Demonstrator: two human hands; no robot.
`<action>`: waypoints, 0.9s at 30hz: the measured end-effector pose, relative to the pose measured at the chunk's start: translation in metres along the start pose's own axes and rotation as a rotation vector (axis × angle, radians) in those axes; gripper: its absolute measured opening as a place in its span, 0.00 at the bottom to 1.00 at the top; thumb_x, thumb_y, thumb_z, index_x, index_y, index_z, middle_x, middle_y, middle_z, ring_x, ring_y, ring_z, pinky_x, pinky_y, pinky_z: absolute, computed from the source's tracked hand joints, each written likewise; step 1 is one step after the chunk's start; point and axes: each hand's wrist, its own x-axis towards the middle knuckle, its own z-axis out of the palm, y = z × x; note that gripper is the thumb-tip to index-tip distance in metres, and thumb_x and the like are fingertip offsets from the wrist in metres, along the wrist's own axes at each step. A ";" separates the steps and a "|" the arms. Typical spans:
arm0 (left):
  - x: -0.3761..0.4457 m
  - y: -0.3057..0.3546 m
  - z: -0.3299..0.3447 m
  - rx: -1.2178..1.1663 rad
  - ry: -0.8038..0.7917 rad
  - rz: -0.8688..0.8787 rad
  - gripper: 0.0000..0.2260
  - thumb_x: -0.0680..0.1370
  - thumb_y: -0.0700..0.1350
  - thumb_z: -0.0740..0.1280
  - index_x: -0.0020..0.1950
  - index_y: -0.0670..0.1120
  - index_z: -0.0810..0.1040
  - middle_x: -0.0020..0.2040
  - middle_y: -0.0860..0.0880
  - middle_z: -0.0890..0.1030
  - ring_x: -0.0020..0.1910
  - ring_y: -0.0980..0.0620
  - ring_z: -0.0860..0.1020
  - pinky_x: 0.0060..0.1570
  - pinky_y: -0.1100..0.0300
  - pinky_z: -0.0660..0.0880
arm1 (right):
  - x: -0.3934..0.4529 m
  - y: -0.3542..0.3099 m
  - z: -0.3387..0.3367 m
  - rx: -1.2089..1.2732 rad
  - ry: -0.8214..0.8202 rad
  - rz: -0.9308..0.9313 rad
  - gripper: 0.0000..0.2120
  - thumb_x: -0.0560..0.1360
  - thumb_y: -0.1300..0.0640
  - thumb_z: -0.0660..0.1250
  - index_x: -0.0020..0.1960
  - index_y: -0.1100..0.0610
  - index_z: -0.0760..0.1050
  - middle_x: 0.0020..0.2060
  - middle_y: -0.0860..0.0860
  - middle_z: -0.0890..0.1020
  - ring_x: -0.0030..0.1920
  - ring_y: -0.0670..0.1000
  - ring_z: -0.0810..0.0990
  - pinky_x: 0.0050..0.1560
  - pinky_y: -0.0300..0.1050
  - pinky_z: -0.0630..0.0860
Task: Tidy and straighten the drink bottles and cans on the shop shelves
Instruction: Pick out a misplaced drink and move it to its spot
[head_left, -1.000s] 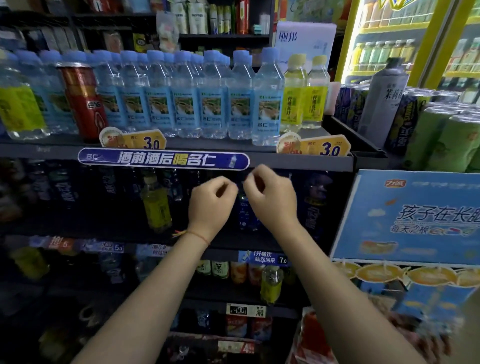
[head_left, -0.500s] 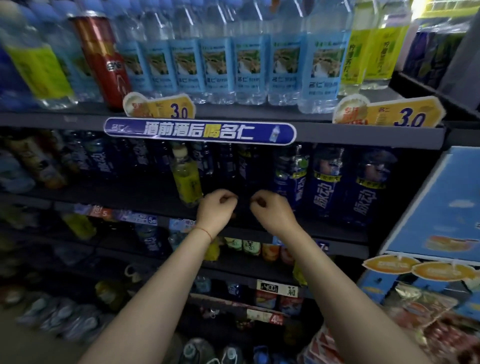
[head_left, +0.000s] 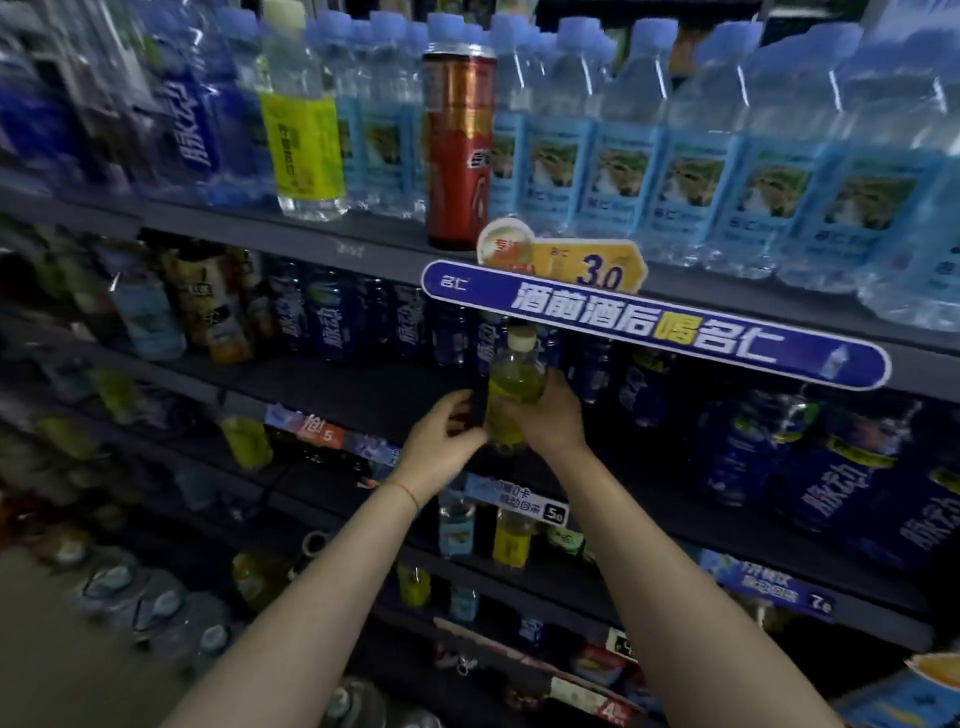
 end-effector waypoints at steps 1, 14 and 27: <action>0.003 -0.003 -0.006 0.003 -0.031 0.001 0.31 0.76 0.48 0.72 0.77 0.51 0.64 0.70 0.49 0.72 0.67 0.50 0.72 0.66 0.53 0.71 | -0.001 -0.004 0.000 0.000 -0.007 -0.009 0.16 0.72 0.53 0.76 0.54 0.52 0.72 0.49 0.47 0.79 0.51 0.49 0.78 0.48 0.40 0.71; -0.047 0.030 0.023 -0.252 -0.251 0.152 0.20 0.64 0.52 0.77 0.54 0.56 0.79 0.50 0.52 0.85 0.49 0.52 0.84 0.50 0.55 0.80 | -0.074 0.005 -0.060 0.210 -0.207 -0.028 0.26 0.69 0.38 0.75 0.58 0.55 0.77 0.49 0.53 0.85 0.47 0.53 0.85 0.49 0.57 0.83; -0.170 0.205 0.177 -0.445 -0.125 0.581 0.23 0.66 0.52 0.79 0.58 0.49 0.81 0.53 0.47 0.85 0.52 0.47 0.83 0.50 0.55 0.79 | -0.186 0.022 -0.306 0.261 -0.239 -0.424 0.27 0.69 0.44 0.76 0.65 0.51 0.75 0.59 0.51 0.82 0.59 0.51 0.82 0.58 0.49 0.79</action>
